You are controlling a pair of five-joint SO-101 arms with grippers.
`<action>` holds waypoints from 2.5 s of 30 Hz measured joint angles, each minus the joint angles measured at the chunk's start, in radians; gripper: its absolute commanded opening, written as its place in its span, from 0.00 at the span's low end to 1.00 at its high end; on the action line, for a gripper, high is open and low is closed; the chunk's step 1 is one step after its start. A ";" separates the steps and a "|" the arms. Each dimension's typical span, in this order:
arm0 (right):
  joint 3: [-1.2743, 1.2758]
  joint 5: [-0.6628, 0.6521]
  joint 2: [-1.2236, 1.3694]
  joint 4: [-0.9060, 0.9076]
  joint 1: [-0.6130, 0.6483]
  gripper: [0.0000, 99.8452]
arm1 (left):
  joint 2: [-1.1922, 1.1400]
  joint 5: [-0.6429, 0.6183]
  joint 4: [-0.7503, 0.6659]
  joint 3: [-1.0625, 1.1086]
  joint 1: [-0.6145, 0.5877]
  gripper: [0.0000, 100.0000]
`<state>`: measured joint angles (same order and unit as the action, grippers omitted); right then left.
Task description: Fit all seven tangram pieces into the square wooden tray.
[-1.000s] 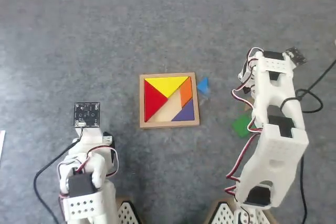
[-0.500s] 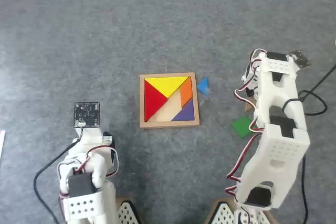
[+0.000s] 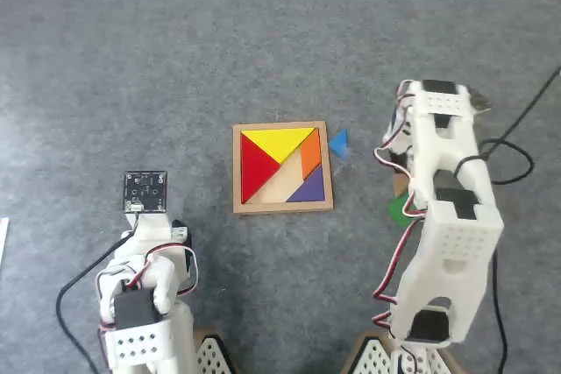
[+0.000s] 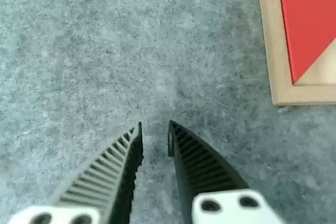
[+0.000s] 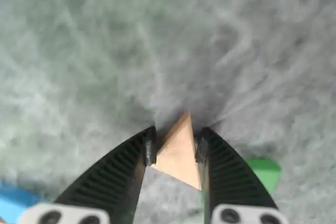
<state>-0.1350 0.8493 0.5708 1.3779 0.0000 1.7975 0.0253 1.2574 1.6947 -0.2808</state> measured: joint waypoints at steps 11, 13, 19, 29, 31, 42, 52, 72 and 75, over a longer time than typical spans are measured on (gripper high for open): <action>0.000 -0.086 0.002 0.006 0.072 0.23 | 0.000 0.000 0.000 0.000 0.000 0.08; 0.000 -0.095 0.002 0.006 0.084 0.23 | 0.000 0.000 0.000 0.000 0.000 0.08; 0.000 -0.140 0.002 0.006 0.123 0.23 | 0.000 0.000 0.000 0.000 0.000 0.08; 0.000 -0.146 0.003 -0.002 0.106 0.23 | 0.000 0.000 0.000 0.000 0.000 0.08; 0.000 -0.146 0.012 -0.014 0.098 0.23 | 0.000 0.000 0.000 0.000 0.000 0.08; -0.034 -0.141 0.054 -0.011 0.083 0.23 | 0.000 0.000 0.000 0.000 0.000 0.08; -0.049 -0.144 0.055 0.026 0.068 0.15 | 0.000 0.000 0.000 0.000 0.000 0.08; -0.097 -0.146 0.063 0.127 0.043 0.13 | 0.000 0.000 0.000 0.000 0.000 0.08; -0.120 -0.137 0.057 0.186 0.071 0.13 | 0.000 0.000 0.000 0.000 0.000 0.08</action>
<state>-0.2547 0.7127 0.6276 1.5635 0.0706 1.7975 0.0253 1.2574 1.6947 -0.2808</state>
